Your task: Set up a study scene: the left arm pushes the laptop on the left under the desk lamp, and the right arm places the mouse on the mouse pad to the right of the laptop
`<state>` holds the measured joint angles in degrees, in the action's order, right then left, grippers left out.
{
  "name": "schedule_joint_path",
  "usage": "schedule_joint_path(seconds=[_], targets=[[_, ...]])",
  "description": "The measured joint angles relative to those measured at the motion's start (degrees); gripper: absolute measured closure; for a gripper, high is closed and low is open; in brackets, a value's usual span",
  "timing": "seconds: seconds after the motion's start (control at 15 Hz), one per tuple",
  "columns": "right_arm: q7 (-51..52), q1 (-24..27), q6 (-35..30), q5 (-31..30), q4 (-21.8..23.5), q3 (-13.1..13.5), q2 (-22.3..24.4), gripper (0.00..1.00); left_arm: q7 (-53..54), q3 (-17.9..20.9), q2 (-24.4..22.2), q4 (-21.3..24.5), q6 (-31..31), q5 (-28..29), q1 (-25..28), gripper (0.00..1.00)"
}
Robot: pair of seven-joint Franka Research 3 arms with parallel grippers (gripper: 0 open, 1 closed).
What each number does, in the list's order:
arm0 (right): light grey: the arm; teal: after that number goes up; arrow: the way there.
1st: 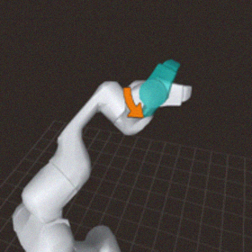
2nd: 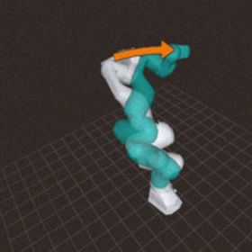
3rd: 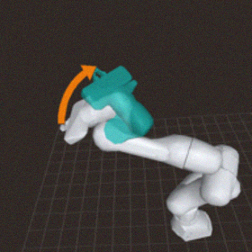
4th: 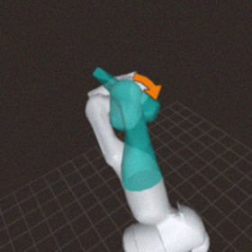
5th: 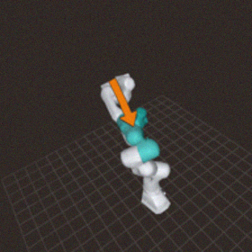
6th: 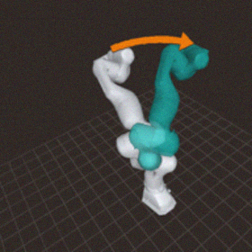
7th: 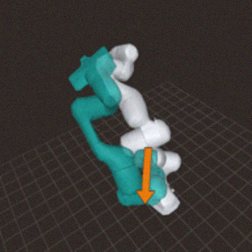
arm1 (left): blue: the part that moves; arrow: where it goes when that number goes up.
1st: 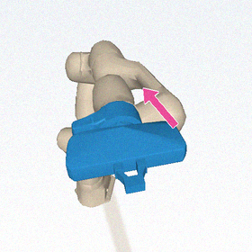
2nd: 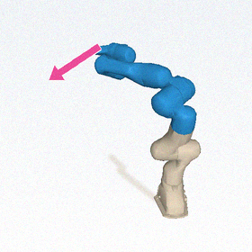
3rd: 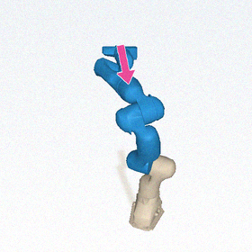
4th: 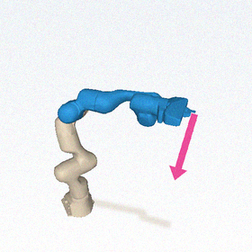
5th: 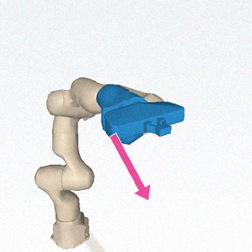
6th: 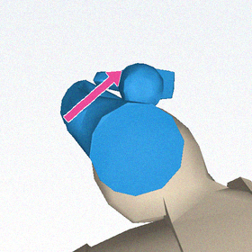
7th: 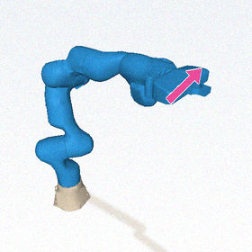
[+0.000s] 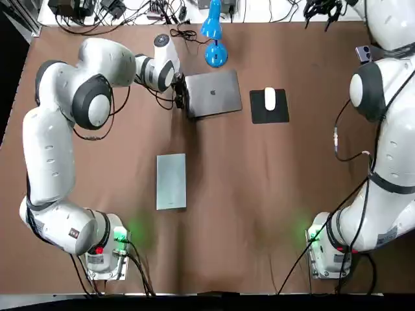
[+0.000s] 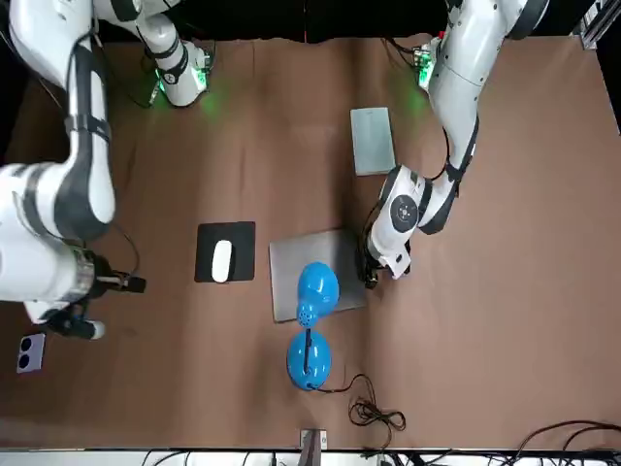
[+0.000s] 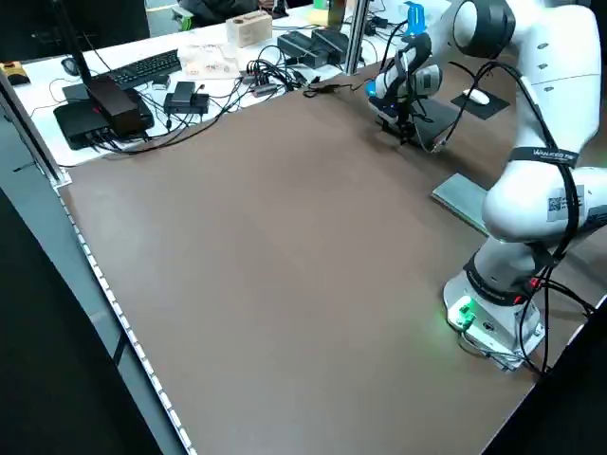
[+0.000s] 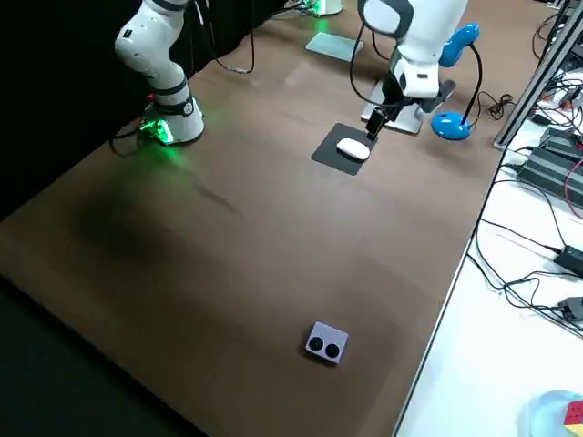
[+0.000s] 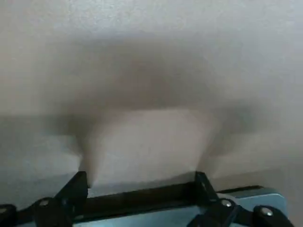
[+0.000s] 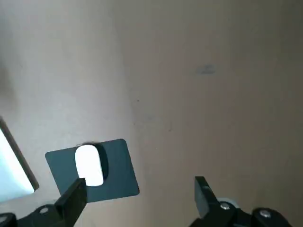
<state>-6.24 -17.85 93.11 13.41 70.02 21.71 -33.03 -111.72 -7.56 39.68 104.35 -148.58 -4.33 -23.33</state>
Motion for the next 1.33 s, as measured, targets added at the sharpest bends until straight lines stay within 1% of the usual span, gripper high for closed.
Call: schedule_joint_path(seconds=[0.2,0.47,0.67,0.8,0.87,1.0,1.13,1.33], targets=[[1.62,0.94,-1.05,0.00,-0.04,1.57,3.04,0.00,0.00,0.15,0.66,-1.88,0.00,-0.01,0.01,0.00],[1.97,2.04,-3.28,0.00,-0.04,2.10,6.40,0.00,0.00,0.15,1.33,-3.48,0.00,-0.01,-0.03,0.00],[1.97,2.38,-4.67,0.00,-0.05,3.61,9.89,0.00,0.00,0.29,1.66,-4.12,0.16,-0.01,0.03,0.00],[2.03,3.02,-6.01,-0.01,0.04,4.00,11.70,0.00,0.03,1.25,1.63,-4.28,1.69,-0.01,0.23,0.00],[2.04,3.23,-6.29,0.00,0.15,4.02,12.26,0.00,0.26,2.37,1.38,-4.62,2.74,0.02,0.26,0.00],[2.05,3.28,-6.44,0.00,0.31,4.01,12.59,0.00,2.14,5.17,-0.52,-5.67,5.69,0.24,0.61,0.00],[2.05,3.21,-6.45,0.00,0.42,4.00,12.67,0.00,5.89,7.19,-4.06,-6.39,9.97,0.39,2.32,0.00],[2.04,3.32,-6.44,-1.89,1.90,3.74,14.64,0.00,12.21,7.73,-8.54,-6.41,13.75,2.42,7.41,0.00]])
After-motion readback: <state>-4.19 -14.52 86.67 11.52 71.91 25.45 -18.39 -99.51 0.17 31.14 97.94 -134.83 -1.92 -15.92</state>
